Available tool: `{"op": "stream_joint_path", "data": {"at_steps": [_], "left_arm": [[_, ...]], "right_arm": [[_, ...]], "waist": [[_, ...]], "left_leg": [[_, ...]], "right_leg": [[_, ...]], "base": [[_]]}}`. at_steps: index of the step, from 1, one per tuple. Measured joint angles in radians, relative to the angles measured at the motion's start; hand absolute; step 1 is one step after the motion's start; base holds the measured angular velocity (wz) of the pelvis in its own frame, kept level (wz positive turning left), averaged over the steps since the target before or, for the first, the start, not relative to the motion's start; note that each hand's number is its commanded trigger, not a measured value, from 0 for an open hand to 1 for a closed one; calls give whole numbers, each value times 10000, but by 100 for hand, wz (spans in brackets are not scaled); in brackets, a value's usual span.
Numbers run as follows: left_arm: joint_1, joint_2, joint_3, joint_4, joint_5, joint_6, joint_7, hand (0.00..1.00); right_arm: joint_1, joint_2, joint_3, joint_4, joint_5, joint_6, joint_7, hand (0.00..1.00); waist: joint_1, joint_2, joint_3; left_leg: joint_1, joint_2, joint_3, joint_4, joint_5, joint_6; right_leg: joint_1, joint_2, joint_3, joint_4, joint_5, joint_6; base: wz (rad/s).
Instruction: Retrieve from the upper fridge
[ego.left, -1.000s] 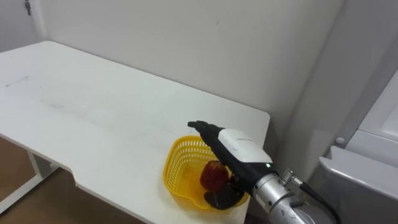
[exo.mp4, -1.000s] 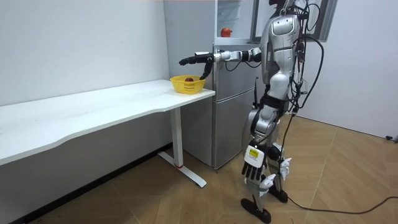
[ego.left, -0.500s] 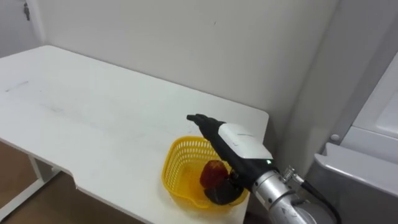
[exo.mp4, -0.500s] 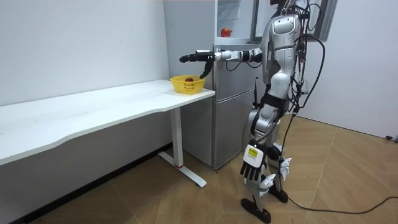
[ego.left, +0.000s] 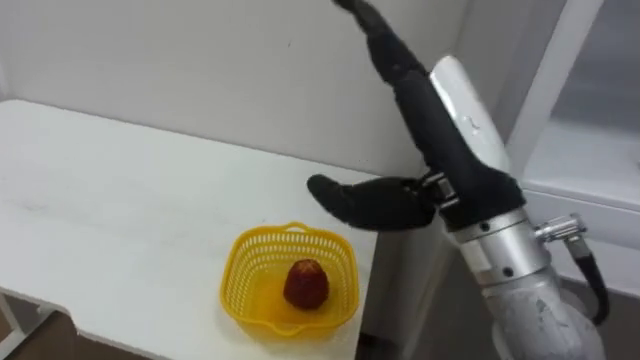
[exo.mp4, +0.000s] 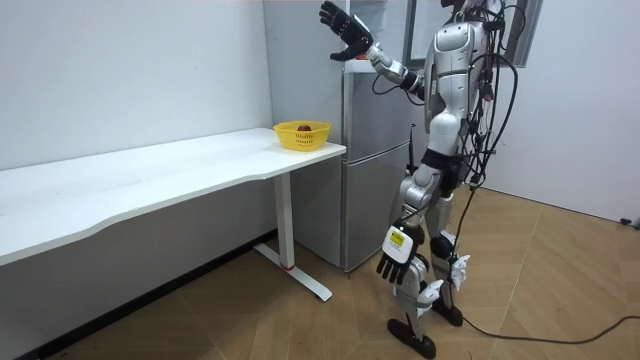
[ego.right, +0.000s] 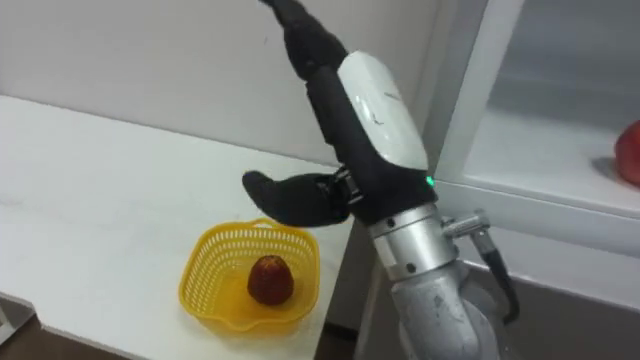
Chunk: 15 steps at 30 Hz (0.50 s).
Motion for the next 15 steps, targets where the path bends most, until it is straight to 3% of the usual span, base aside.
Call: {"op": "stream_joint_path", "data": {"at_steps": [2, 3, 4, 8, 15], "left_arm": [[17, -7, 29, 18, 3, 3, 20, 0], [28, -41, 112, 72, 3, 3, 20, 0], [35, -66, 181, 127, 0, 2, 25, 0], [344, -112, 392, 198, -4, 6, 68, 0], [418, -189, 413, 176, -10, 10, 262, 0]], "right_arm": [[1, 0, -246, -316, -7, -4, -230, 0], [32, 4, -440, -620, -16, -2, -365, 0], [52, 4, -545, -783, -22, -15, -444, 0], [84, 4, -1267, -1308, 40, -380, -1166, 0], [320, -5, -2319, -1432, 675, -472, -2010, 0]], "waist": [[-167, 42, -25], [-310, 79, -95], [-364, 102, -100], [-762, 238, -185], [-1184, 200, -201]], "left_leg": [[95, 23, 64, -103, 8, 16], [139, 18, 75, -144, 14, 26], [199, 17, 90, -171, 18, 32], [624, 44, 285, -471, 28, 49], [786, 109, 534, -522, 27, 48]], "right_leg": [[-1, 1, 25, 10, 6, -9], [15, 2, 128, 7, 8, -13], [55, 4, 223, 8, 8, -13], [360, 6, 270, 5, 8, -12], [385, 27, 375, 6, 10, -13]], "base": [[-14], [-13], [-10], [-10], [-9]]}}
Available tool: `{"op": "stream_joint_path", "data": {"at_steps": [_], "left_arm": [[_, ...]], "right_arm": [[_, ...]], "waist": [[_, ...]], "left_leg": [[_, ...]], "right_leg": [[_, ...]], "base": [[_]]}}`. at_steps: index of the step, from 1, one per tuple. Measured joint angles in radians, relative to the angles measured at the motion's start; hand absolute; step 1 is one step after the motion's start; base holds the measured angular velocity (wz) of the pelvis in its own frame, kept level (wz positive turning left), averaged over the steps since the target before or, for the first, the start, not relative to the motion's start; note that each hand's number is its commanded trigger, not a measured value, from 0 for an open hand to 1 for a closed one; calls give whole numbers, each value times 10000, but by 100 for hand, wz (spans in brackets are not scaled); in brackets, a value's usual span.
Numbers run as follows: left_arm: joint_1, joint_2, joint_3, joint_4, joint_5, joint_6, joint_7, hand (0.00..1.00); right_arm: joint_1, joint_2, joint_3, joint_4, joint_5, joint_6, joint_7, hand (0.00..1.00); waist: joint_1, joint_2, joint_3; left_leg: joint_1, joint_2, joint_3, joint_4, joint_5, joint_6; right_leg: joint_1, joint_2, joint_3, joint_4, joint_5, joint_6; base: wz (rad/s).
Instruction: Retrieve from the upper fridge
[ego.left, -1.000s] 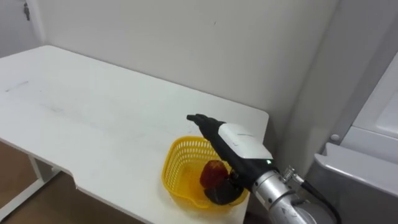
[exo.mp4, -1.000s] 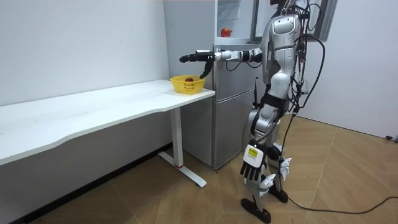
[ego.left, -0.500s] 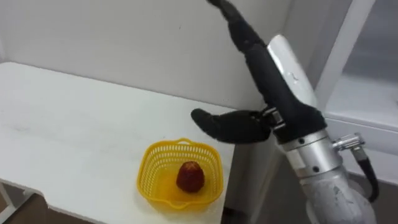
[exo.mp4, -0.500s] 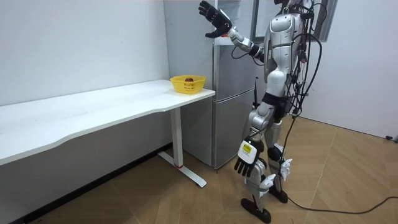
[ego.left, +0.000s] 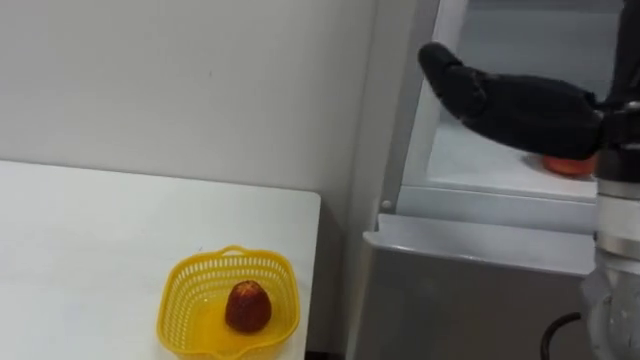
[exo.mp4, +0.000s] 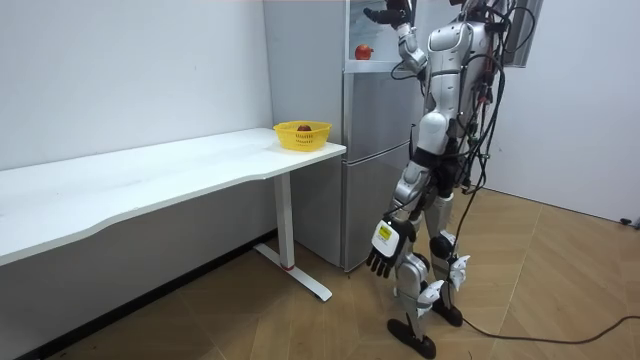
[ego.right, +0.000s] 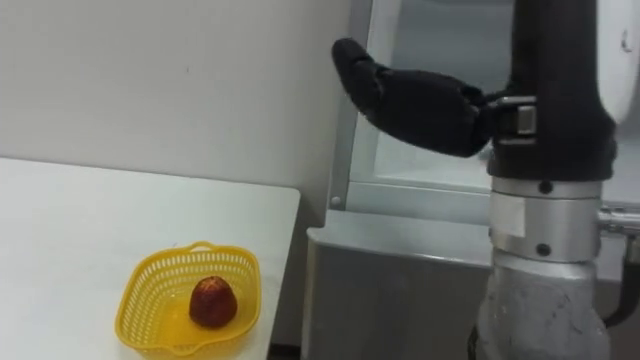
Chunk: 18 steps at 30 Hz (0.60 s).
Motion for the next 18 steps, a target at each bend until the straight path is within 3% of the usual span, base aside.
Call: {"op": "stream_joint_path", "data": {"at_steps": [8, 12, 18], "left_arm": [[56, -192, 395, -45, 16, 42, -47, 0], [-3, -183, 399, -49, 82, 55, -70, 0], [61, -176, 429, -55, 103, 90, -204, 0]], "right_arm": [[96, -420, -1203, 112, 933, 81, -300, 0], [271, -851, -1468, 826, 1616, 184, -75, 0], [271, -892, -1472, 1595, 1711, 661, 469, 0]], "waist": [[-151, -43, -2], [-209, -142, 128], [-356, -231, 86]], "left_leg": [[72, 26, 69, -70, 0, -1], [118, 37, 73, -76, 0, -1], [-63, 41, 129, -76, 0, -2]], "right_leg": [[-90, 29, 197, -7, 1, -2], [-49, 38, 228, -19, 1, -2], [-258, 35, 217, -10, 3, -4]], "base": [[-6], [0], [-3]]}}
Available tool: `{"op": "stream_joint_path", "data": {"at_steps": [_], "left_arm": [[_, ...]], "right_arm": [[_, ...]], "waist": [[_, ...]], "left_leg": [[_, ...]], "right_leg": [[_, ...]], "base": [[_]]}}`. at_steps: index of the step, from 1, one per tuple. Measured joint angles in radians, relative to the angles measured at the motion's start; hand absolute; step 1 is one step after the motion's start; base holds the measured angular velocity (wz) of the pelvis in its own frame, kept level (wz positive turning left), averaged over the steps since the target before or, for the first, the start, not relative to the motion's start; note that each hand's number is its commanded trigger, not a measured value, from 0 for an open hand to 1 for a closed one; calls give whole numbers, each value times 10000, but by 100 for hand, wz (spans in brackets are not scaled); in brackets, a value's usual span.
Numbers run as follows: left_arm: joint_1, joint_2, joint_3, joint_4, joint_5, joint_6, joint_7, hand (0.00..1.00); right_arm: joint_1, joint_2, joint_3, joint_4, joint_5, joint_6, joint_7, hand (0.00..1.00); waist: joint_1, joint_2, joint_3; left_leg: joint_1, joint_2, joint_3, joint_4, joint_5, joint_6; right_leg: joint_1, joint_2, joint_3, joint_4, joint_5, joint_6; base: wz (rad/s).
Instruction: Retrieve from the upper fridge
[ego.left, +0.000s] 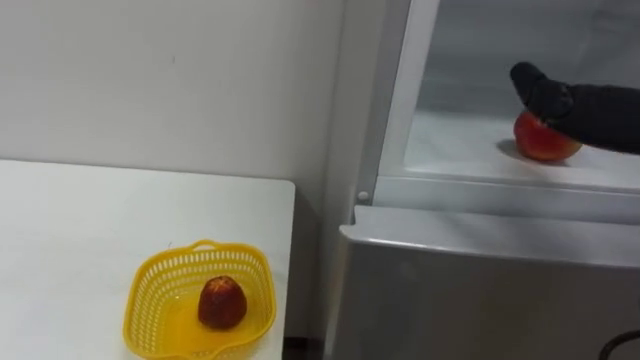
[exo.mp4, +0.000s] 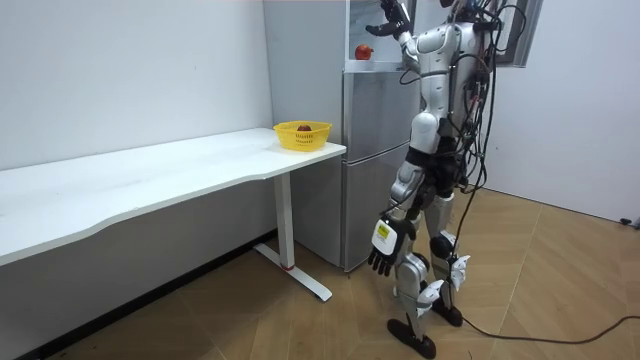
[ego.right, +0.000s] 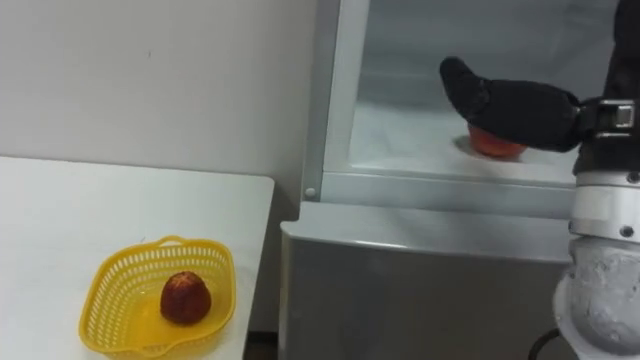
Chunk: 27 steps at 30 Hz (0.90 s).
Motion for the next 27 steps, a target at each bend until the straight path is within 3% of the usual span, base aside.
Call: {"op": "stream_joint_path", "data": {"at_steps": [3, 7, 10, 18, 25, 27], "left_arm": [[-2, -4, 84, -35, 21, 5, -61, 0], [6, 7, 156, -39, 11, 48, -55, 0], [7, 30, 155, -51, 3, 167, -56, 0], [115, 246, 166, -359, 13, 370, -71, 0], [216, 428, 174, -721, 5, 401, -297, 0], [206, 439, 170, -789, 5, 399, -316, 0]], "right_arm": [[-2, -244, -5, 641, 124, 145, 119, 0], [-8, -290, 0, 1016, 152, 408, 147, 0], [-10, -583, 7, 1409, 479, 597, 173, 0], [-11, -1040, 23, 2352, 1474, 923, 579, 0], [-310, -1166, 22, 3134, 1950, 978, 1009, 0], [-767, -1509, 25, 4117, 2359, 990, 1052, 0]], "waist": [[19, -56, -41], [94, -70, -51], [230, -89, -55], [241, -299, -76], [215, -322, -71], [196, -333, -60]], "left_leg": [[-47, -2, -13, 10, 0, 0], [-115, -10, -69, 25, 1, 1], [-135, -9, -72, 25, 2, 2], [-151, -2, -99, 36, 4, 0], [-204, -5, -94, 152, 3, -1], [-258, -9, -112, 182, 3, -1]], "right_leg": [[-39, 0, -27, 0, 0, 0], [-83, 1, -45, 1, 0, 0], [-110, 1, -40, -1, 0, 0], [-100, -2, -77, -7, 0, 0], [-101, -9, -76, 22, 0, 0], [-119, -18, -139, 44, 0, 0]], "base": [[0], [3], [0], [0], [0], [6]]}}
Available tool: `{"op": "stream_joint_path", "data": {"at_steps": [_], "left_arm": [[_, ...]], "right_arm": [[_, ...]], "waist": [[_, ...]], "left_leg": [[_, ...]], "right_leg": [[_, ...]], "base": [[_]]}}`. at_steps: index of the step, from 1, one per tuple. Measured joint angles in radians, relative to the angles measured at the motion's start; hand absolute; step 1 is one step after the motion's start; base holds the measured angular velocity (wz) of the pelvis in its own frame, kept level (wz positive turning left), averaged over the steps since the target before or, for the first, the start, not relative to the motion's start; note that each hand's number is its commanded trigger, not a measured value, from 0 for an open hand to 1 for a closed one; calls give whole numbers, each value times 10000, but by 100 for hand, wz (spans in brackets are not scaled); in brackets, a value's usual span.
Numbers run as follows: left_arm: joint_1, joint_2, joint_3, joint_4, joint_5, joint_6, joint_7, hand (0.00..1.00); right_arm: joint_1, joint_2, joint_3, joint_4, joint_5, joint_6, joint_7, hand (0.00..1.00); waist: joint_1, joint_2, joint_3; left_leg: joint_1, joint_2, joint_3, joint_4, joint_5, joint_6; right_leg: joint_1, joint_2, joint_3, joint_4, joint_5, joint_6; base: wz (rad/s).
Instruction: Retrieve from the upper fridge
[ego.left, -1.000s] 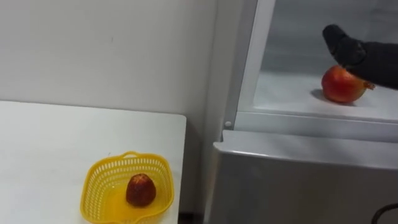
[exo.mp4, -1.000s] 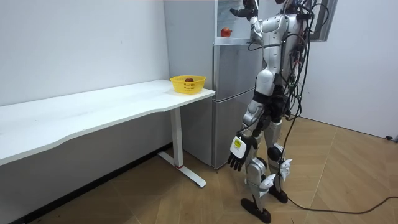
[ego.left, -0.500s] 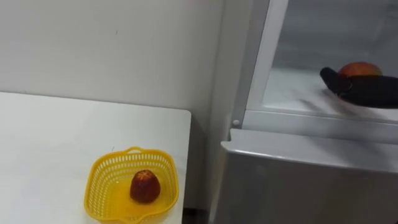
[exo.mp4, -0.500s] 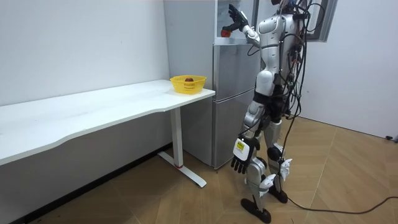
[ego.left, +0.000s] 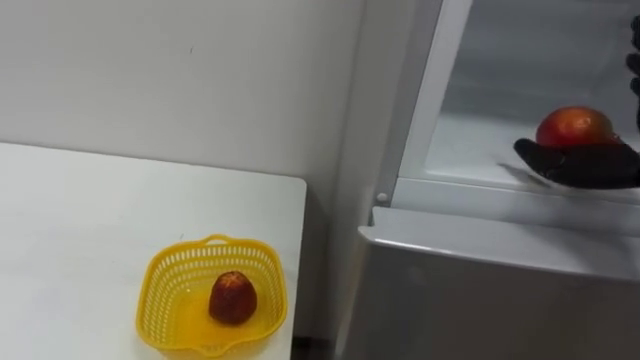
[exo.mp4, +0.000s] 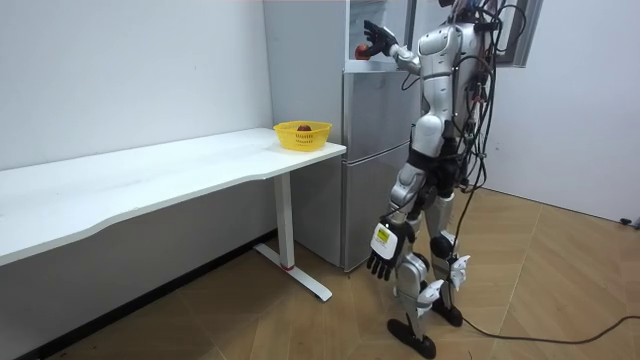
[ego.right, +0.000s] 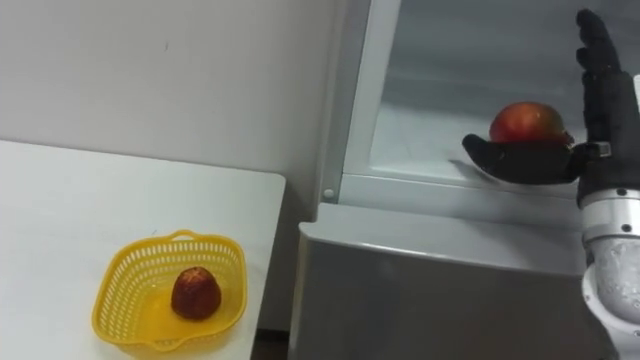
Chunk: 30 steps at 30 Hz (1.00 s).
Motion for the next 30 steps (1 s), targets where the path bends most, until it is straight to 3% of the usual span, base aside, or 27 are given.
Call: {"op": "stream_joint_path", "data": {"at_steps": [5, 26, 27, 29, 30], "left_arm": [[98, 14, 19, -83, 0, 90, -10, 0], [206, 17, 581, -518, 87, 556, -198, 0], [207, 16, 580, -518, 82, 605, -212, 0], [208, 17, 571, -516, 71, 665, -225, 0], [207, 18, 549, -483, 30, 702, -233, 0]], "right_arm": [[-291, -429, -1, 725, 274, 162, -82, 0], [-623, -564, -3, 2326, 302, 435, 765, 0], [-646, -593, -3, 2378, 321, 491, 939, 17], [-826, -641, 7, 2689, 421, 514, 1313, 100], [-937, -660, 8, 2849, 471, 582, 1550, 100]], "waist": [[-65, -50, 25], [1, -98, 8], [6, -102, 5], [-36, -113, -2], [-45, -125, -11]], "left_leg": [[-94, 16, -119, 6, -4, -6], [-263, -13, -257, 279, -4, -7], [-263, -9, -245, 273, -4, -7], [-261, -4, -231, 274, -4, -7], [-252, -2, -224, 275, -4, -7]], "right_leg": [[-39, 10, -210, 132, 0, 0], [-43, -11, -455, 136, 0, 0], [-50, -11, -455, 144, 0, 0], [-45, -10, -455, 167, 0, 0], [-36, -10, -457, 188, 0, 0]], "base": [[11], [3], [0], [0], [0]]}}
